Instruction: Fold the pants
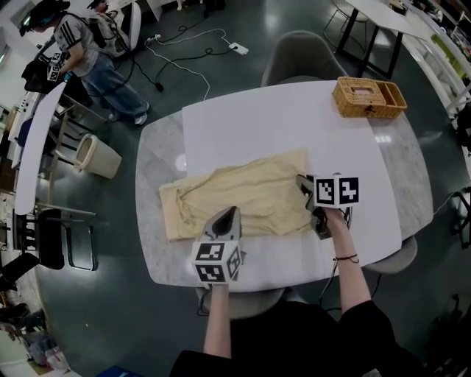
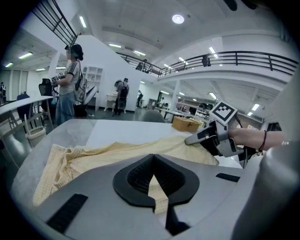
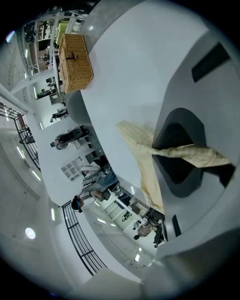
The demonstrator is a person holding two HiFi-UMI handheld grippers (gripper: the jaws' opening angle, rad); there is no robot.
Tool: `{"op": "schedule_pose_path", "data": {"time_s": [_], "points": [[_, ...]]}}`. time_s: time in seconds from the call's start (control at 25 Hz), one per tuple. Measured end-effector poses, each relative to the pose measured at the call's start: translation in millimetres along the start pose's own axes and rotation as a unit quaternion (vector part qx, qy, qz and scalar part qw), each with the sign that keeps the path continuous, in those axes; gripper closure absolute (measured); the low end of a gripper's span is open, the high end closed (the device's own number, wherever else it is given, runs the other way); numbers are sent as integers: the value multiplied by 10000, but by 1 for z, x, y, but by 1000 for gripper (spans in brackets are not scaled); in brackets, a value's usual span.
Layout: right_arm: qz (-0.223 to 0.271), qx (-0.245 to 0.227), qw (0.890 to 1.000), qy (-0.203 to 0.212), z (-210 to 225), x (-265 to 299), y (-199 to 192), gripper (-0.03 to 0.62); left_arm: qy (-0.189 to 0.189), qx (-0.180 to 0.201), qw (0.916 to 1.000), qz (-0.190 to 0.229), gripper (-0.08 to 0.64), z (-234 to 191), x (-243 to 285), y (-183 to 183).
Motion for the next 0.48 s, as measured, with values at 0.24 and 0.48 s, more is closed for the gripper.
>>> {"op": "schedule_pose_path", "data": {"time_s": [0.24, 0.48], "points": [[28, -179, 9997, 137, -31, -12, 11, 558, 218, -47, 9996, 148, 546, -19, -24, 2], [52, -320, 9994, 149, -66, -13, 19, 560, 223, -123, 9993, 261, 546, -41, -45, 0]]}}
Point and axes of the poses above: the fingertips, and each gripper's own axes: x forward along the fingers, z to its right, y out of its top, the point moved 2 cm from there along -x, backward along the fingers, and after that the axes turned 2 degrees about -y, right-handed, at the moved point
